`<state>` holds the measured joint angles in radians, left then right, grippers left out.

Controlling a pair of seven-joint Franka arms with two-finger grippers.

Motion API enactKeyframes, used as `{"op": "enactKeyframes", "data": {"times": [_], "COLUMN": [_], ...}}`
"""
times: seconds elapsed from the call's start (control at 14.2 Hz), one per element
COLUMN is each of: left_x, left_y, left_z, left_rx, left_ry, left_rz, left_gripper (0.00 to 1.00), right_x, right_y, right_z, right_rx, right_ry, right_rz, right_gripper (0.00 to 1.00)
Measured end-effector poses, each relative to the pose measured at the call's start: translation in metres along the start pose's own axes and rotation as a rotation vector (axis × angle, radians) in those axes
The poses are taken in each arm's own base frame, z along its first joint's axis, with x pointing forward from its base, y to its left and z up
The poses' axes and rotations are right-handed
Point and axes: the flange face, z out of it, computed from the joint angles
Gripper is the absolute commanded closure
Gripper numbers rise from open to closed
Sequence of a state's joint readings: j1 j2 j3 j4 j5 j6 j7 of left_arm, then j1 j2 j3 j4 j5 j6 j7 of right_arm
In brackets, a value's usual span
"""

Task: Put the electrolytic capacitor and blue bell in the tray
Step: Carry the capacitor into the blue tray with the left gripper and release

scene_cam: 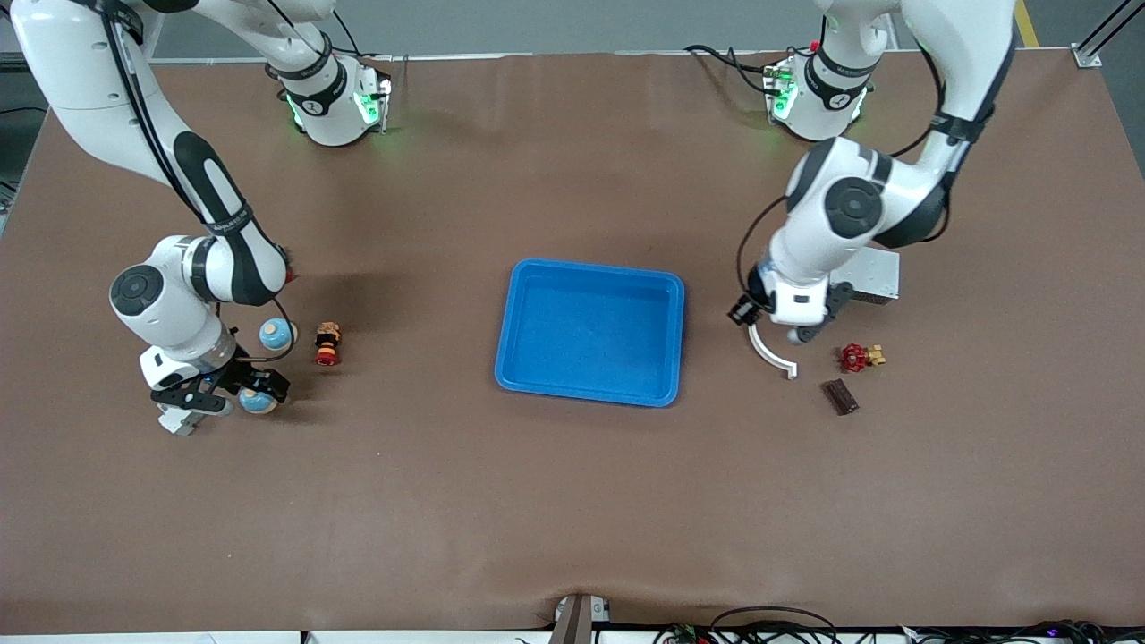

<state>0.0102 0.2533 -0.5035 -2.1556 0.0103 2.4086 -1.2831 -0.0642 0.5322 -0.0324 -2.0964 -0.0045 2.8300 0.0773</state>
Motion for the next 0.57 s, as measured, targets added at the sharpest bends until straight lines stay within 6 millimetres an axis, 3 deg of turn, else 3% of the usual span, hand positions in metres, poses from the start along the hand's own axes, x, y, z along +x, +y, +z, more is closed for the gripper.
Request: {"op": "enactKeyframes", "data": {"times": [0.14, 0.28, 0.57], "left_x": [-0.038, -0.063, -0.086], "left_y": [0.022, 0.042, 0.064], "left_z": [0.007, 0.020, 0.070], "left_rx": [-0.004, 0.001, 0.053], "left_ry": [-0.020, -0.046, -0.040], "left_rz": [-0.068, -0.135, -0.223], "left_gripper": [1.00, 1.00, 1.00], "right_x": [0.003, 0.006, 0.008], "right_y": [0.002, 0.003, 0.003], "right_z": [-0.002, -0.003, -0.004], "right_rx": [-0.001, -0.002, -0.003], "right_ry": [0.003, -0.005, -0.007], "right_rz": [-0.008, -0.009, -0.015], "right_gripper": [0.01, 0.11, 0.17]}}
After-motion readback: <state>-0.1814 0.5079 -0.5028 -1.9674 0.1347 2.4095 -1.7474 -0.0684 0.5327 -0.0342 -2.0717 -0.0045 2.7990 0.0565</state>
